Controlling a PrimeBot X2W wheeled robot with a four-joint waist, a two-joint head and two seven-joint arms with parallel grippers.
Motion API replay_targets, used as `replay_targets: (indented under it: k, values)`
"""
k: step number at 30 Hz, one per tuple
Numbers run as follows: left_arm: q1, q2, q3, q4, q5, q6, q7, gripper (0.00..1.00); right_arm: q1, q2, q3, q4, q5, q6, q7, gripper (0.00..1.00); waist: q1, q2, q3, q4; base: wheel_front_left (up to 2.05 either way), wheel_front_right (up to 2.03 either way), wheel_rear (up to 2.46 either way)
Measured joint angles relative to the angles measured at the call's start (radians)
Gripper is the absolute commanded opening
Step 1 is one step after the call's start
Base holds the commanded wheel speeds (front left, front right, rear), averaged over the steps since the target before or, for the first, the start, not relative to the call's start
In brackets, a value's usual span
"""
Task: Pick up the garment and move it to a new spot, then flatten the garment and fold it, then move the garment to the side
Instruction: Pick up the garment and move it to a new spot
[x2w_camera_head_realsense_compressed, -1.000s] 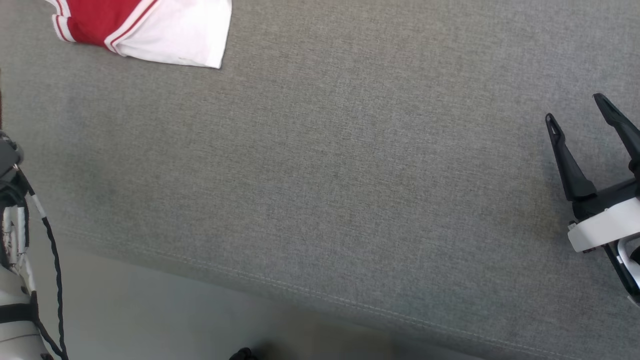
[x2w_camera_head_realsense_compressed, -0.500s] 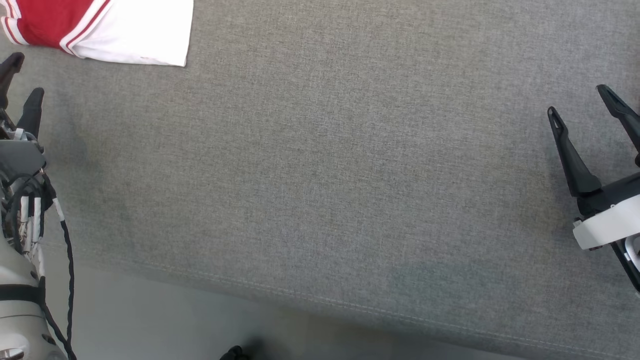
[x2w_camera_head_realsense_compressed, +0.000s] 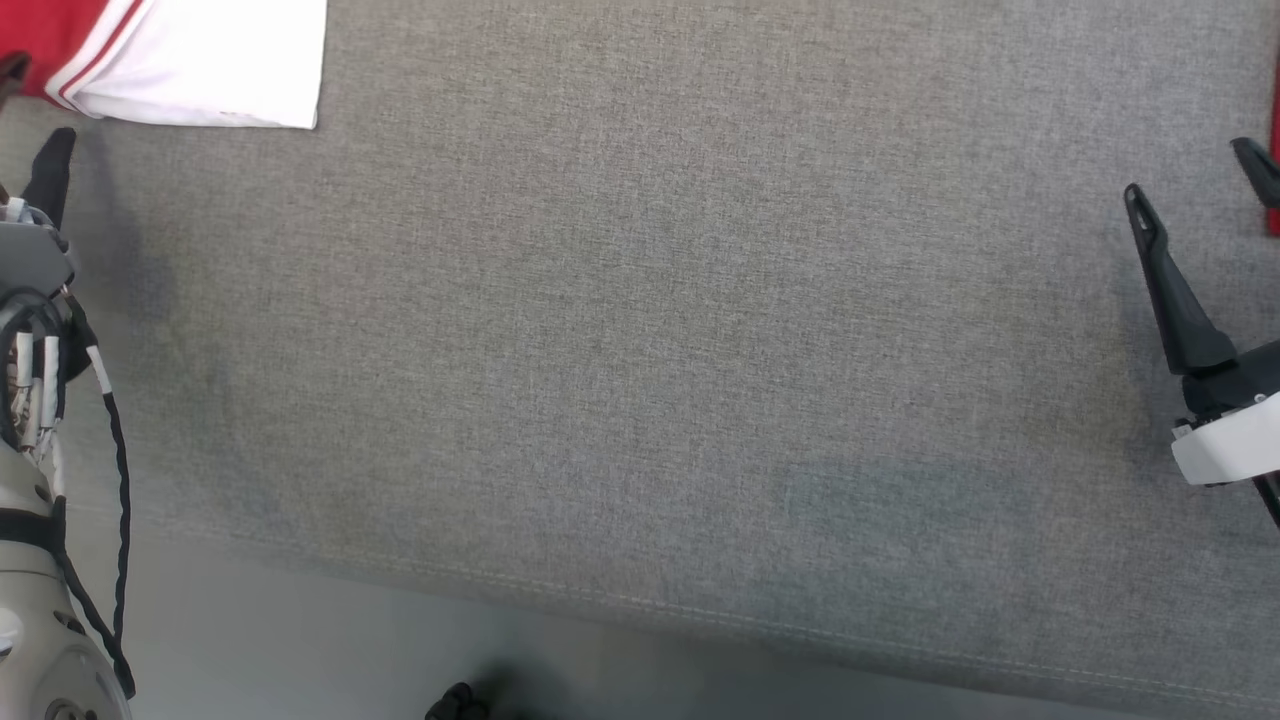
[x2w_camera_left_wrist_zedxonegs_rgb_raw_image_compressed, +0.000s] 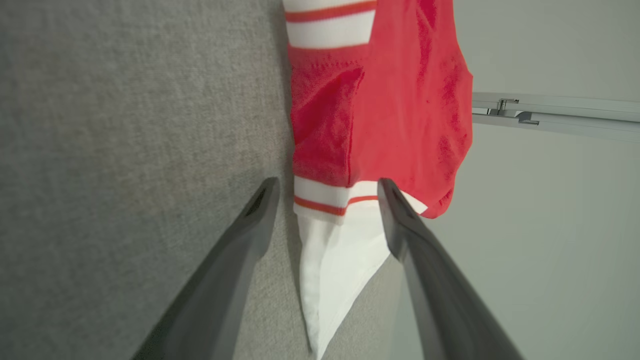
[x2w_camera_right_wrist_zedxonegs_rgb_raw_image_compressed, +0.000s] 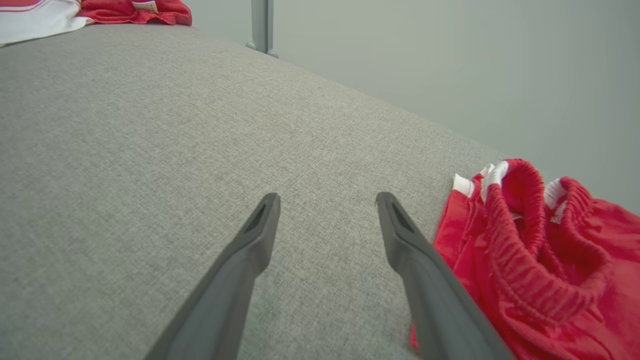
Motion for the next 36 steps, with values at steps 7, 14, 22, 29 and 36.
replay_targets:
  k: [7,14,22,29,36]
  values:
    - [-0.038,0.009,-0.016,0.047,0.017,0.0,-0.002,1.0,0.001,-0.006,-0.011,-0.026,0.001,-0.003,0.009,1.0,0.0,0.0,0.021,-0.005,0.0,0.0,0.0]
    - [-0.07,0.014,-0.024,0.078,0.043,0.0,-0.023,1.0,0.003,-0.006,-0.02,-0.048,0.005,-0.012,0.014,1.0,0.0,0.0,0.036,-0.011,0.0,0.0,0.0]
    - [-0.098,0.009,-0.024,0.083,0.047,-0.018,-0.031,0.0,0.006,-0.007,-0.032,-0.058,0.009,-0.025,0.018,1.0,0.0,0.0,0.04,-0.01,0.0,0.0,0.0]
    - [-0.151,0.009,-0.033,0.049,0.04,-0.093,0.003,0.0,0.006,0.016,-0.022,-0.047,0.021,-0.029,-0.003,1.0,0.0,0.0,0.021,0.001,0.0,0.0,0.0]
    - [-0.175,0.03,-0.091,-0.005,0.058,-0.158,0.053,0.0,0.005,0.053,0.006,-0.013,0.028,-0.029,-0.037,1.0,-0.0001,0.0,-0.017,0.002,0.0,0.0,0.0]
